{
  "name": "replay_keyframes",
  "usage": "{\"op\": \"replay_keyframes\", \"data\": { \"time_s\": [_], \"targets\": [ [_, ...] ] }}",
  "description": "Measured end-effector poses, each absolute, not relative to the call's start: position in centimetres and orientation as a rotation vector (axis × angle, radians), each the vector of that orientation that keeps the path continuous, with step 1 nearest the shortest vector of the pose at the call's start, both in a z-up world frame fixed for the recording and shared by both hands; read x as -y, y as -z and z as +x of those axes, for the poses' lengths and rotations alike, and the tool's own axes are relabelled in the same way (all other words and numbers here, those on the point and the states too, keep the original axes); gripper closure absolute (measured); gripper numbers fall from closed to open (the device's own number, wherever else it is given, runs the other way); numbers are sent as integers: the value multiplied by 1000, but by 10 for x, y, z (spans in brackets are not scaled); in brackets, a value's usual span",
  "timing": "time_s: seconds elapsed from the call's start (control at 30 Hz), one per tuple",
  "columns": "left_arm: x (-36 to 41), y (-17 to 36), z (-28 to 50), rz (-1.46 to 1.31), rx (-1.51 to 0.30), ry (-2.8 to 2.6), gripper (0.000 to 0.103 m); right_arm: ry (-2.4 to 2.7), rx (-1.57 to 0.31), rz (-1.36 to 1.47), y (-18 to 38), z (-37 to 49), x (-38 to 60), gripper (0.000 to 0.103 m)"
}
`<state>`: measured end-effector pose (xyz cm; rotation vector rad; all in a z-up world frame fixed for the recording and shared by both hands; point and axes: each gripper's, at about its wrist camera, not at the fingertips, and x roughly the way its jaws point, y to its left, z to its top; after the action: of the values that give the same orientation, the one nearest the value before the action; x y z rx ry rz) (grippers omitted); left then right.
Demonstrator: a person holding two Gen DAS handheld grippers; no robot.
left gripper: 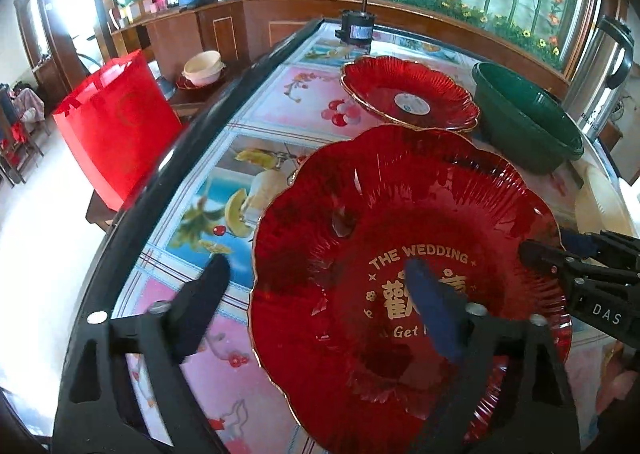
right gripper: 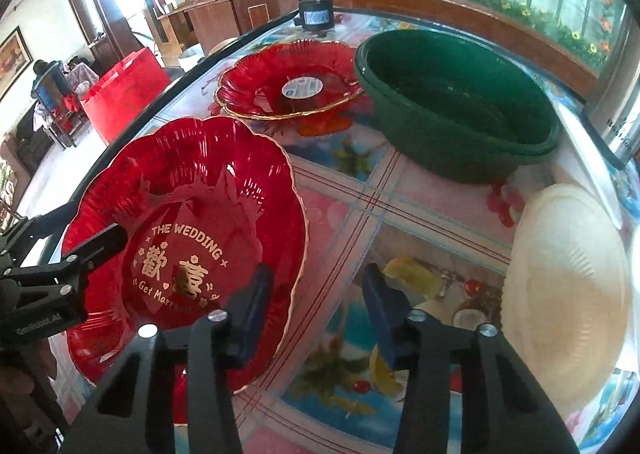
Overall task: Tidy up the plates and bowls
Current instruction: 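Close the right gripper on the red plate rim and lift it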
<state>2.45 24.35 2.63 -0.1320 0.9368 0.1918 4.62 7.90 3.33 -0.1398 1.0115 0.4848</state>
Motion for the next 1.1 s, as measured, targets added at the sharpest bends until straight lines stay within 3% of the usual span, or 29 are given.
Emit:
{"op": "replay_keyframes", "data": {
  "time_s": [0.2,0.8,0.87,0.97,1.1],
  "targets": [
    [-244,-20,30,-142,-963,-188,36,-496,-1014,-153,-34,45,-85,72],
    [-245,-21,31,-140,-974,-188,36,-545,-1013,-112,-34,49,-79,71],
    [-245,-20,31,-142,-976,-190,36,-539,-1015,-129,-35,50,-78,69],
    [-245,-19,31,-143,-980,-191,36,-507,-1014,-172,-35,50,-79,52],
    [-243,-18,33,-135,-986,-187,36,-499,-997,-230,-39,50,-85,52]
  ]
}}
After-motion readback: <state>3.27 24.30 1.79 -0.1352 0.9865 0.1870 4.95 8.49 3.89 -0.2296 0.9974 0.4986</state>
